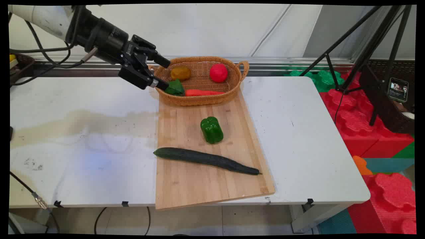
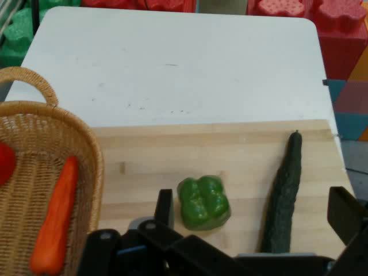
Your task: Pick up the potato from the vegetable basket
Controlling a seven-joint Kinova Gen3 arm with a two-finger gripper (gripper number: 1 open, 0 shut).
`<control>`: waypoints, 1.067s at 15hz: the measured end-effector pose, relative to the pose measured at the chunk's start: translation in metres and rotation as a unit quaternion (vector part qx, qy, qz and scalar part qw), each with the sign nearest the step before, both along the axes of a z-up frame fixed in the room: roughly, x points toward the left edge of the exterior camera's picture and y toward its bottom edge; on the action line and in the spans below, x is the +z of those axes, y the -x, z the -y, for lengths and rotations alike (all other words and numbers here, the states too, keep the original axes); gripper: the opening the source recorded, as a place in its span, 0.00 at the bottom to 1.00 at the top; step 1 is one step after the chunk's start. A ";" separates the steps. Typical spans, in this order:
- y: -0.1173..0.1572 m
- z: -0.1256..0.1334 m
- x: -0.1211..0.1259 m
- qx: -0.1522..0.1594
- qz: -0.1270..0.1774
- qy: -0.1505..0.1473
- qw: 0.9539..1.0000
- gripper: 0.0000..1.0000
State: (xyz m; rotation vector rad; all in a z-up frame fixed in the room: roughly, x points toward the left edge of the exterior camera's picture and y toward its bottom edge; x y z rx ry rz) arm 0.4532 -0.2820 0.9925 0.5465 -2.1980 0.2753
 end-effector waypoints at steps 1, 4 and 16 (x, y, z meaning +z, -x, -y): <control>-0.002 0.001 0.001 0.003 0.003 0.002 1.000 1.00; -0.007 0.005 0.001 0.011 0.014 0.008 1.000 1.00; -0.058 0.046 -0.030 0.074 0.114 0.044 0.990 1.00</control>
